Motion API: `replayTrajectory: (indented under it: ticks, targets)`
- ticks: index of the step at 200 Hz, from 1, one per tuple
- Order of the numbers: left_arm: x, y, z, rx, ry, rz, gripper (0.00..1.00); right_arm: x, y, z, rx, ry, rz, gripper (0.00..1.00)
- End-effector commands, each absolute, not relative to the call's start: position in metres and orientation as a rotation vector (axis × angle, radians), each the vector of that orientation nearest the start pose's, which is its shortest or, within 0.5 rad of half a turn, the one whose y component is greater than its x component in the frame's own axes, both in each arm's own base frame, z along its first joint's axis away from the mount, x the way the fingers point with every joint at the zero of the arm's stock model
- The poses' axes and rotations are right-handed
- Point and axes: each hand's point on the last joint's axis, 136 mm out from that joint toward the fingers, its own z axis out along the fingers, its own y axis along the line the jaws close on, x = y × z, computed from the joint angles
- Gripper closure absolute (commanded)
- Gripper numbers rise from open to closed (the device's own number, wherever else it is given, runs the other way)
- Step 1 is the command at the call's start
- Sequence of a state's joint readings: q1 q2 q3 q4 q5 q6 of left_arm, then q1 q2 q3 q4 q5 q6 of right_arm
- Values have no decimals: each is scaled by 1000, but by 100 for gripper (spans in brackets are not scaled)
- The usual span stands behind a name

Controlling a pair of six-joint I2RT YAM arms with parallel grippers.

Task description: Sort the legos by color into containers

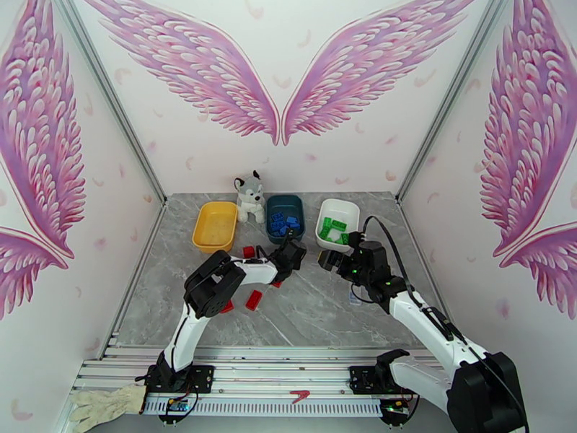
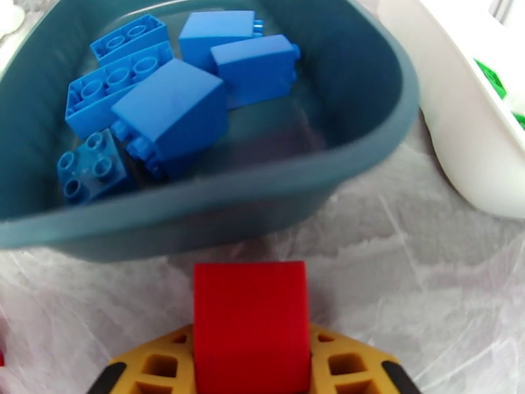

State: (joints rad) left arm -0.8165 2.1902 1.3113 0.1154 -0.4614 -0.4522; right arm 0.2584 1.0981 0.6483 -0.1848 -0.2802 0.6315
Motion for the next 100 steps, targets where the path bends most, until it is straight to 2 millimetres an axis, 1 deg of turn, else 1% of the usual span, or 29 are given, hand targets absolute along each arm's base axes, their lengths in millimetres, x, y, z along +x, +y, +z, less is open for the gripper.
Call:
replayTrajectory:
  ticks: [1, 20, 47, 72, 100]
  targets:
    - [405, -335, 33, 197, 2235, -167, 78, 318, 134, 163, 247, 2261, 782, 1]
    - [391, -328, 40, 193, 2226, -202, 78, 318, 141, 165, 217, 2257, 819, 2]
    - [378, -314, 53, 175, 2209, -241, 79, 319, 160, 164, 146, 2278, 876, 3]
    - [374, -296, 70, 145, 2184, -248, 78, 317, 190, 156, 34, 2334, 936, 5]
    - [379, -271, 88, 102, 2155, -221, 78, 312, 226, 146, -110, 2388, 946, 6]
